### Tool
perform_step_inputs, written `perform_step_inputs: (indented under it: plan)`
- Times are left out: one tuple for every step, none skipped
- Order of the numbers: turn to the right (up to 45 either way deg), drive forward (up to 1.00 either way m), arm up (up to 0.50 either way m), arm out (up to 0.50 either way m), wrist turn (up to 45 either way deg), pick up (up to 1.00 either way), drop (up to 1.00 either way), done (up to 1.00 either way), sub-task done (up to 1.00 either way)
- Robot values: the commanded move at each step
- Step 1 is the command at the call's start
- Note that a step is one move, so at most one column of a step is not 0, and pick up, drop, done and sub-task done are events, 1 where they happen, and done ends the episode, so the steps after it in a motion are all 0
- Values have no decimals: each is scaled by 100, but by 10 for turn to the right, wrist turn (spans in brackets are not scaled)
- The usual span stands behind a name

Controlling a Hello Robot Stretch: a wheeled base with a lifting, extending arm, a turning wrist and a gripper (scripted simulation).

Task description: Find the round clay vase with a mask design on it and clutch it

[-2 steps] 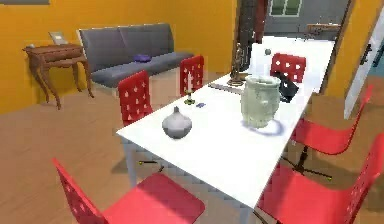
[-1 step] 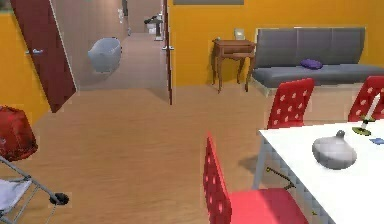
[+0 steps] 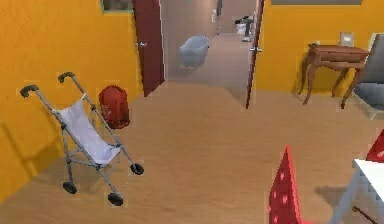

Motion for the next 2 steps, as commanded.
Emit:
perform_step_inputs:
  plan:
    - [450,0,0,0,0,0,0,0,0]
    - [450,0,0,0,0,0,0,0,0]
